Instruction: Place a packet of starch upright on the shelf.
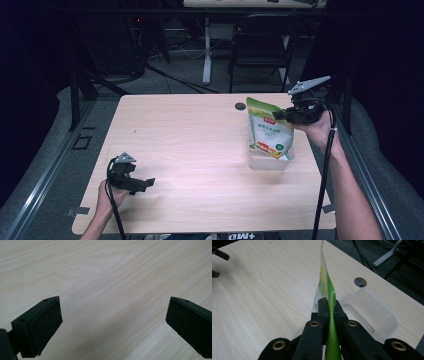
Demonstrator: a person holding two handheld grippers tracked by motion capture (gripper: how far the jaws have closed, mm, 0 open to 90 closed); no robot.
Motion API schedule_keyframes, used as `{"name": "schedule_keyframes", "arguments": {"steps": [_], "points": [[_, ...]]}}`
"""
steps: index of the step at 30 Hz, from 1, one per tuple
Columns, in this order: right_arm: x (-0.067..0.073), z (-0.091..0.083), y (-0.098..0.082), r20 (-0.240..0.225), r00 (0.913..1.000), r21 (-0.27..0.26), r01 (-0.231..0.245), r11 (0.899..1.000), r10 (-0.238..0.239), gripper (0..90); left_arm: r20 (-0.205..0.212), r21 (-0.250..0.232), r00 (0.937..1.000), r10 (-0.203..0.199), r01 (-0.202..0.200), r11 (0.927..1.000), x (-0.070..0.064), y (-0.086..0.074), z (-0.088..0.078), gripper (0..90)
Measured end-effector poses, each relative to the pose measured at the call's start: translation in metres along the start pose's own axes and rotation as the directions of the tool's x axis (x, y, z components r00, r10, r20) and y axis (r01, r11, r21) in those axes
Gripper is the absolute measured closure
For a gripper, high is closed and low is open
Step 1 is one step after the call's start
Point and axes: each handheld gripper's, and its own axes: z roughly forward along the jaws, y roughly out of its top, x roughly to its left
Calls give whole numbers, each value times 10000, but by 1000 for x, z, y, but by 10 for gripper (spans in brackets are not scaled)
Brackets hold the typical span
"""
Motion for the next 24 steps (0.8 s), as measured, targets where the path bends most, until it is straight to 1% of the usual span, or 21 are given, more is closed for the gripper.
{"name": "schedule_keyframes", "arguments": {"steps": [4, 5, 7, 8, 9, 12, 14, 16, 19, 20, 22, 23, 24], "points": [[0, 5, -3, -91, 10000, 88, -19, 10000, 20, 896, 9, -3, 10000, -7, 7, 10000, 0, 0, 0, 5], [-1, 6, -3, -99, 9999, 185, -25, 9998, 27, 896, 22, -1, 10000, -3, 3, 10000, 0, 0, 0, 5], [-1, 7, -5, -128, 9999, 170, -48, 9998, 50, 896, 21, 0, 10000, -6, 6, 10000, 0, 0, 0, 5], [-2, 9, -6, -72, 10000, 171, -33, 9998, 34, 896, 7, -4, 10000, -2, 2, 10000, 0, 0, 0, 5], [-1, 11, -7, -124, 9999, 253, 22, 9997, -19, 896, 31, 7, 10000, 4, -4, 10000, 0, 0, 0, 5], [-1, 15, -10, -167, 9999, 231, 8, 9997, -4, 896, 7, 10, 10000, 12, -12, 10000, 0, 0, 0, 5], [-1, 19, -13, -243, 9997, 375, -56, 9993, 65, 895, 37, -17, 10000, -19, 20, 10000, 0, 0, 0, 5], [-2, 22, -15, -241, 9996, 346, -120, 9993, 128, 895, 12, 7, 10000, 3, -3, 10000, 0, 0, 0, 5], [-5, 26, -18, -273, 9993, 501, -241, 9985, 255, 894, 3, 5, 10000, 7, -7, 10000, 0, 0, 0, 5], [-5, 26, -18, -273, 9993, 501, -241, 9985, 255, 894, 3, 5, 10000, 7, -7, 10000, 0, 0, 0, 5], [-8, 28, -22, -269, 9984, 370, -490, 9981, 500, 894, 35, 9, 10000, -1, 1, 10000, 0, 0, 0, 5], [-9, 28, -23, -288, 9981, 431, -525, 9977, 538, 894, 26, -16, 10000, 2, -2, 10000, 0, 0, 0, 5], [-11, 28, -24, -261, 9980, 383, -571, 9976, 581, 894, 35, -19, 10000, -8, 8, 10000, 0, 0, 0, 5]]}}
